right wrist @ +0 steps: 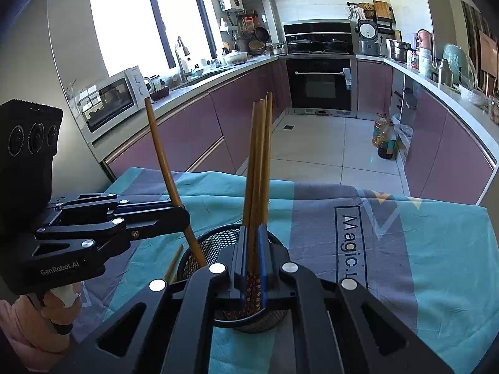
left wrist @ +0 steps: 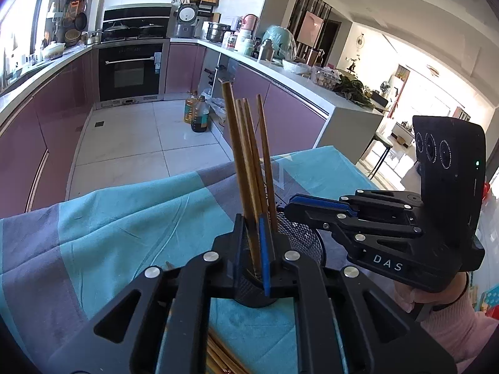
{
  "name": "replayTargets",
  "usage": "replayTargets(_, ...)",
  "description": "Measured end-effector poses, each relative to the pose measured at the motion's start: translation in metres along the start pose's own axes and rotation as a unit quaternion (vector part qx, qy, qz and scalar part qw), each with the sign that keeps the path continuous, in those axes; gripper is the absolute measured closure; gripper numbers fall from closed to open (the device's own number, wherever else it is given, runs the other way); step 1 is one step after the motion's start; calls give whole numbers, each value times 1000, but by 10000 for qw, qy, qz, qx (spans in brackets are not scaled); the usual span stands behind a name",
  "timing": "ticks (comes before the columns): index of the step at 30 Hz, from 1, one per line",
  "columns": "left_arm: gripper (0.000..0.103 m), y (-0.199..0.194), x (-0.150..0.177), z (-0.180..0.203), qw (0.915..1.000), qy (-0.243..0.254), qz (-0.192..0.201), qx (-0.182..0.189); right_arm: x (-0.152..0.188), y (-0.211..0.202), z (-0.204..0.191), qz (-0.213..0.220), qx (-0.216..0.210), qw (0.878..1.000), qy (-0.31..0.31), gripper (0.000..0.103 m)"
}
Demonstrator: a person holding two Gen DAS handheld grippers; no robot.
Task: Organize utensils
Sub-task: 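Drop the left tool's chopstick into the mesh cup and open while the right tool releases its own, then return the left tool to the pile and grasp a chopstick while the right tool grasps another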
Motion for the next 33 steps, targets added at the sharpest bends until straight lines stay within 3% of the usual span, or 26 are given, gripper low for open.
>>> replayTargets(6,88,-11,3,-3,9999,-41,135,-45,2,-4,-1,72,-20,10000,60,95)
replayTargets(11,82,-39,9,-14,9981,-102,517,-311,5,-20,-11,303,-167,9994,-17,94)
replayTargets(17,68,-78,22,-31,9954,-128,811,-488,13,-43,-38,519,-493,9970,-306,83)
replayTargets(20,65,-84,42,-43,9951,-113,693,-693,25,-44,-58,431,-710,9952,-526,76)
replayTargets(28,65,-63,104,-84,9944,-457,-62,-950,61,-6,-90,-281,-997,9928,-601,75)
replayTargets(33,65,-45,128,-98,9915,-625,-292,-1099,79,21,-101,-656,-1121,9904,-478,75)
Point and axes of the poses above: each gripper's, at about its wrist camera, not at the fingertips, and y roughly the way its jaws point, z to its right, x to its underside, the point moved 4 cm from there along y, roughly the way its jaws point, and after that the axes turned 6 degrees about -y, right-handed, at the moved point
